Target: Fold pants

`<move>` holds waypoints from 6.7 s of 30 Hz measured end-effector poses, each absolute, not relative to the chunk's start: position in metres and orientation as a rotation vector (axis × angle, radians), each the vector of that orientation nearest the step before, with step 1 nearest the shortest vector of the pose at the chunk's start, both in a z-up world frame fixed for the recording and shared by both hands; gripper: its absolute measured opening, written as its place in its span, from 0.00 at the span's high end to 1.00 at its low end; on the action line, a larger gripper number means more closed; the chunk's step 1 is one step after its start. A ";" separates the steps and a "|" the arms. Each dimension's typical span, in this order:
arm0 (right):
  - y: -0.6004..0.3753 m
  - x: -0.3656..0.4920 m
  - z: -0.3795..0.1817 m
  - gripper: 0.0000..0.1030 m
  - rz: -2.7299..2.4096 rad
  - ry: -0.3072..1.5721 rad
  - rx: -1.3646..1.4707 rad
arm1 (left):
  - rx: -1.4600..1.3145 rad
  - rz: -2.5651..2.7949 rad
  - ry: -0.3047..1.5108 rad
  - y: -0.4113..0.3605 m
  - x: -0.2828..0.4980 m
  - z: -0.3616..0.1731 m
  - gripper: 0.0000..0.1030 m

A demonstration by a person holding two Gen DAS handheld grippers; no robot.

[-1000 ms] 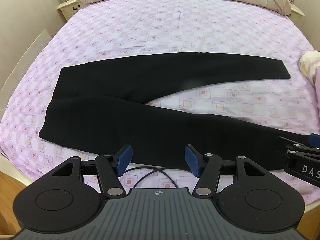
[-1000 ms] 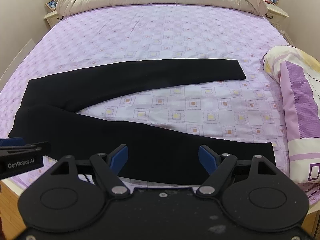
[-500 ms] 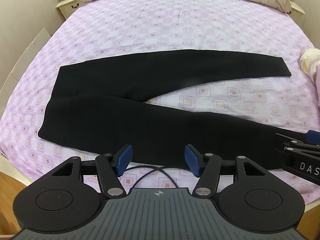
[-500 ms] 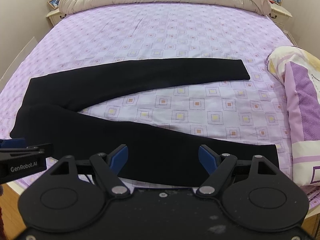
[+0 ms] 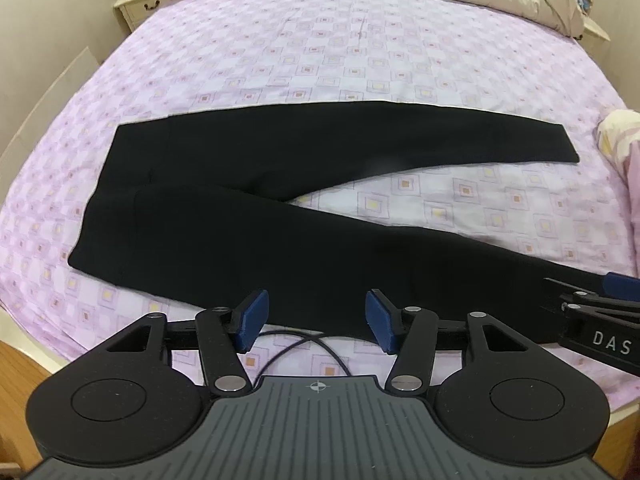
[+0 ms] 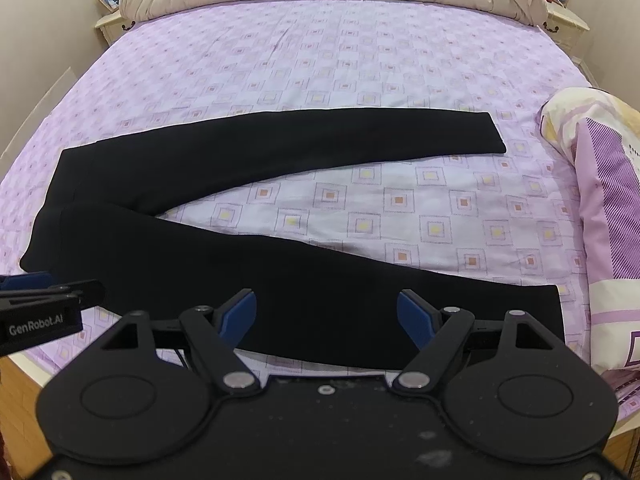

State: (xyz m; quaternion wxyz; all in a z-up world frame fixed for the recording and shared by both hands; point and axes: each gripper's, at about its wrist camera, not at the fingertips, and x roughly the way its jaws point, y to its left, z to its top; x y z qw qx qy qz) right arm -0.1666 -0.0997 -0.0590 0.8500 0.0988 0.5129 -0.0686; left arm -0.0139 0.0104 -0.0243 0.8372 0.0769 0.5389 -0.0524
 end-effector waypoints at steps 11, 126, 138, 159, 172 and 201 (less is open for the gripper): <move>-0.101 -0.167 -0.063 0.20 -0.141 1.090 0.217 | 0.196 -0.124 1.159 0.006 -0.017 -0.028 0.51; -0.069 0.032 -0.189 0.95 0.460 1.154 -0.227 | -0.002 -0.182 1.441 0.056 0.271 -0.111 0.70; -0.068 0.030 -0.193 0.94 0.401 1.159 -0.166 | 0.001 -0.130 1.575 0.064 0.245 -0.152 0.70; -0.298 -0.018 -0.215 0.15 -0.684 1.051 0.760 | 0.037 -0.212 1.399 0.061 0.213 -0.153 1.00; -0.306 -0.048 -0.175 0.95 -0.672 0.877 0.798 | 0.082 -0.270 1.351 0.057 0.197 -0.129 1.00; -0.208 -0.071 -0.114 0.53 -0.212 0.957 0.370 | 0.117 -0.021 1.296 0.159 0.130 -0.103 0.99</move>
